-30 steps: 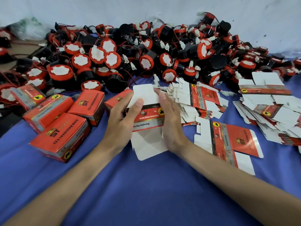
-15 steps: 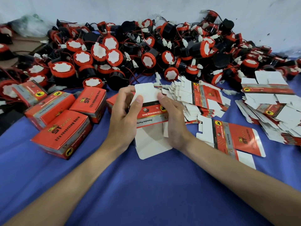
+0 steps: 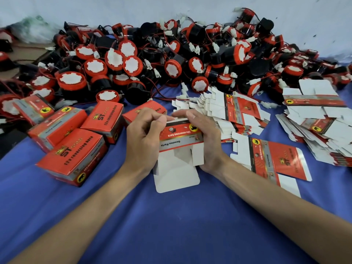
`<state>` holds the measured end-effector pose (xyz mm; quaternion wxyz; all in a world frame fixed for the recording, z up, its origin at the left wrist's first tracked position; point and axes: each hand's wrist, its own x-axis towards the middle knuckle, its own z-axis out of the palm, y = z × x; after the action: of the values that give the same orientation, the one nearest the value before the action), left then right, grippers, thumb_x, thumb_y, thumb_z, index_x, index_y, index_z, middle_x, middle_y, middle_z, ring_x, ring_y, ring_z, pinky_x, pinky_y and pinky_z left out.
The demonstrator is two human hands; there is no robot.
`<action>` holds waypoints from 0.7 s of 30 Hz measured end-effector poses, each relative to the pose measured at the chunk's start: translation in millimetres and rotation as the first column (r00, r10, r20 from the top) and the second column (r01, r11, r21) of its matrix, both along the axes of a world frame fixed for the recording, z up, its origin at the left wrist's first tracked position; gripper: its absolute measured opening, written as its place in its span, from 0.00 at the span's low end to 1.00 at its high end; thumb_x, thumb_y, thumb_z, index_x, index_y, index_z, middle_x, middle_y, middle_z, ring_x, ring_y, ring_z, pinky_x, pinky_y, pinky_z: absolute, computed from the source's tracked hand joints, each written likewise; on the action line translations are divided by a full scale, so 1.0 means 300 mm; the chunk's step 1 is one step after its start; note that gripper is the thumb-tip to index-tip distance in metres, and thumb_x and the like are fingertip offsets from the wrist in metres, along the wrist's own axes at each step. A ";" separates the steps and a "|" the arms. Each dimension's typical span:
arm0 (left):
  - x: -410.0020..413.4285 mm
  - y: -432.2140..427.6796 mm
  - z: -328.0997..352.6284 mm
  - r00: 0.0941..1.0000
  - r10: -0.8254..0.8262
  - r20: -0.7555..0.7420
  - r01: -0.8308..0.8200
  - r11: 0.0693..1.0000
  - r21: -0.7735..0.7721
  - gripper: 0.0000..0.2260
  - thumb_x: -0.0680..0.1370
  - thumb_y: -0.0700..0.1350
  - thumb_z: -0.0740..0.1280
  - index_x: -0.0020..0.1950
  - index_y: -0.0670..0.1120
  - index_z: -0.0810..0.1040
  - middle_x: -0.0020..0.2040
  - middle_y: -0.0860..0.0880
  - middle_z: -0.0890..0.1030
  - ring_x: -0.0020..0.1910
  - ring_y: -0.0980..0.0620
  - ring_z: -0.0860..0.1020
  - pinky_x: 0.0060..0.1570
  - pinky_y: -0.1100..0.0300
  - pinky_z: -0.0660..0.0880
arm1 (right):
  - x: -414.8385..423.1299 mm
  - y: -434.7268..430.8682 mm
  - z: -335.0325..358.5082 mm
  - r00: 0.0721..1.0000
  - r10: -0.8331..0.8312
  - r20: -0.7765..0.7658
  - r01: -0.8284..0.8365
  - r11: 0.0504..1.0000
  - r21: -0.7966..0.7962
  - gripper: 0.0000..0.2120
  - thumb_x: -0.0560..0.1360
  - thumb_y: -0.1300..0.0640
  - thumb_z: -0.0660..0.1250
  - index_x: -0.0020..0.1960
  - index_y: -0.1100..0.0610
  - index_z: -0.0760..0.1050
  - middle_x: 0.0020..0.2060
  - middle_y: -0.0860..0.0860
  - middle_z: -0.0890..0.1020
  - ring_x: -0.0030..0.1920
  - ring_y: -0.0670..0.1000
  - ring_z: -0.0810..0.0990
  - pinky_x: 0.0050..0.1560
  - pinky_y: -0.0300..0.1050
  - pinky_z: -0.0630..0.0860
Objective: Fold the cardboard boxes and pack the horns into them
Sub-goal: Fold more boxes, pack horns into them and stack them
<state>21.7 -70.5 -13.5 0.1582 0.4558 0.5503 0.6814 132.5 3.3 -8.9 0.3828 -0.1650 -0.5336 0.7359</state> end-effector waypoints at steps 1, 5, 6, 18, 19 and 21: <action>0.000 -0.002 0.000 1.000 -0.003 0.004 0.003 1.000 0.003 0.14 0.76 0.43 0.60 0.42 0.33 0.77 0.41 0.41 0.79 0.41 0.49 0.79 0.40 0.61 0.75 | 0.001 -0.003 0.002 1.000 -0.010 0.007 0.010 1.000 0.019 0.11 0.74 0.57 0.60 0.47 0.64 0.76 0.40 0.54 0.81 0.40 0.47 0.81 0.40 0.38 0.78; 0.002 -0.011 0.004 1.000 0.022 -0.018 -0.022 0.999 0.028 0.15 0.75 0.44 0.62 0.39 0.32 0.77 0.35 0.41 0.78 0.35 0.51 0.78 0.35 0.64 0.73 | -0.005 -0.015 0.003 0.997 -0.064 0.037 0.060 0.994 0.090 0.16 0.75 0.55 0.62 0.46 0.70 0.74 0.40 0.60 0.76 0.37 0.45 0.79 0.40 0.36 0.76; 0.004 -0.011 0.006 0.999 0.029 -0.026 -0.028 0.999 0.028 0.14 0.75 0.43 0.63 0.38 0.32 0.77 0.33 0.43 0.78 0.34 0.54 0.77 0.35 0.66 0.73 | -0.006 -0.017 0.005 0.997 -0.064 0.044 0.061 0.995 0.076 0.16 0.75 0.55 0.62 0.47 0.70 0.74 0.39 0.60 0.77 0.37 0.46 0.79 0.39 0.36 0.76; -0.001 -0.005 -0.004 0.999 -0.030 -0.040 0.030 1.000 0.006 0.11 0.76 0.44 0.63 0.34 0.46 0.76 0.29 0.58 0.78 0.32 0.60 0.77 0.34 0.70 0.71 | -0.013 -0.004 -0.013 0.994 -0.077 0.075 0.084 0.992 -0.090 0.12 0.71 0.54 0.65 0.34 0.60 0.68 0.29 0.54 0.72 0.32 0.49 0.74 0.34 0.40 0.73; -0.001 -0.006 -0.004 0.997 -0.061 -0.037 0.061 0.998 -0.002 0.10 0.76 0.44 0.62 0.35 0.46 0.76 0.30 0.58 0.77 0.33 0.60 0.76 0.35 0.69 0.71 | -0.014 -0.002 -0.013 0.994 -0.080 0.074 0.086 0.992 -0.088 0.13 0.71 0.54 0.65 0.33 0.60 0.67 0.28 0.54 0.71 0.31 0.49 0.73 0.34 0.40 0.73; -0.001 -0.008 -0.003 0.988 -0.139 -0.060 0.136 0.990 -0.046 0.08 0.76 0.44 0.61 0.38 0.46 0.74 0.33 0.57 0.76 0.35 0.61 0.75 0.38 0.69 0.69 | -0.014 -0.001 -0.009 0.993 -0.091 0.076 0.097 0.991 -0.090 0.14 0.71 0.55 0.65 0.30 0.60 0.67 0.27 0.52 0.71 0.30 0.49 0.73 0.33 0.41 0.72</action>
<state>21.4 -72.9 -14.3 0.1966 0.5108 0.5363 0.6426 128.2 3.0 -11.5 0.3897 -0.2338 -0.5035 0.7348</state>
